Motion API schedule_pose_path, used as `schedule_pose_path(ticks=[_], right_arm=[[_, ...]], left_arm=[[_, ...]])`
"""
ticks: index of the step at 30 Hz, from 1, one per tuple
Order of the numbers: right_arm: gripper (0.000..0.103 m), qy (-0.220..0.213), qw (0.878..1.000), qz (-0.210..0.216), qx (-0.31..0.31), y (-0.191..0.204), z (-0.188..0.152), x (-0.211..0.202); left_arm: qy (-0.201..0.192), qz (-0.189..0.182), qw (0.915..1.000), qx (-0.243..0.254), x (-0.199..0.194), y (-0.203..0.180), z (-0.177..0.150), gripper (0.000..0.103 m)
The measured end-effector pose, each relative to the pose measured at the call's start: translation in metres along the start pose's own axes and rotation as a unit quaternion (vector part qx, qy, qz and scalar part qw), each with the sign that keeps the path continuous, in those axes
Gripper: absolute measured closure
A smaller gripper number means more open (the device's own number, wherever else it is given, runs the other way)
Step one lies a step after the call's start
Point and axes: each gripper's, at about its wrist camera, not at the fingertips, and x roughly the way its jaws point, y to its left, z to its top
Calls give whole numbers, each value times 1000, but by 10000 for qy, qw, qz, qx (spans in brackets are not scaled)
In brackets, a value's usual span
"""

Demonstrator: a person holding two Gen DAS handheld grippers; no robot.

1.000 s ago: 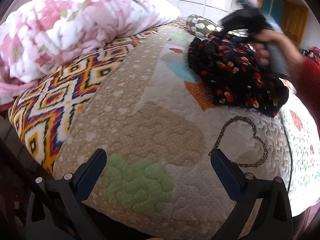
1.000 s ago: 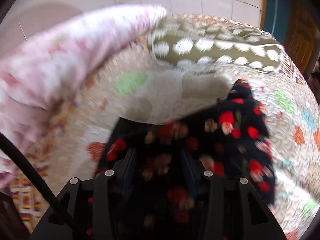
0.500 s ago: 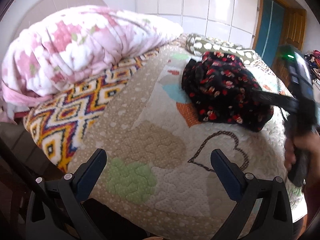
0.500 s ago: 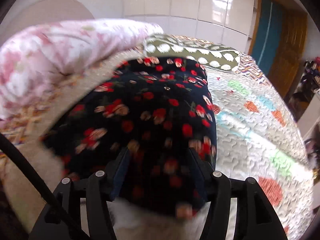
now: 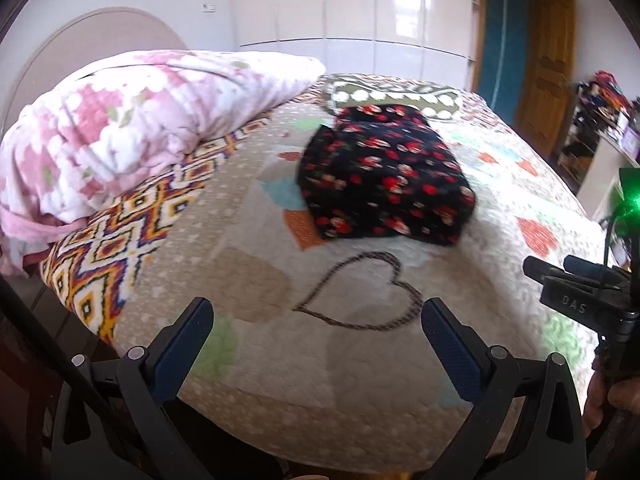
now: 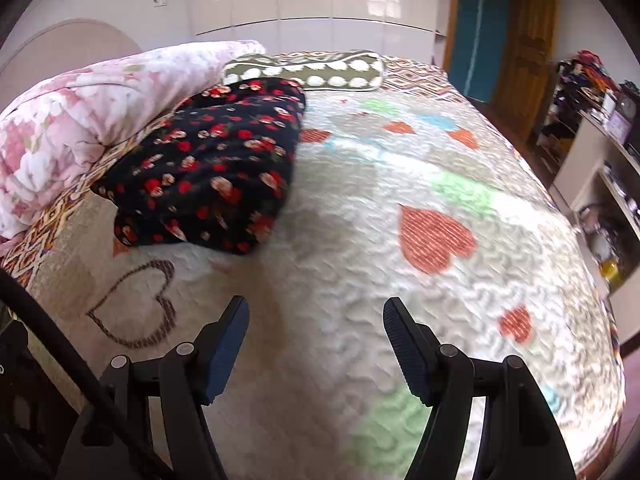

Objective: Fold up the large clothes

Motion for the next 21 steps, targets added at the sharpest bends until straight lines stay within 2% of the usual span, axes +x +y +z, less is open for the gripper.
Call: schedule_pose_path(ticks=[6,21], right_arm=[[26,-43,9995,-228,-224,2,-17,-14],[25,143,9968,-307,-721,36,-33,-9]], left_arm=[[71,19,10000,35,-5,-7,-7,0],[345,72,9993,-95,4,5,-21,0]])
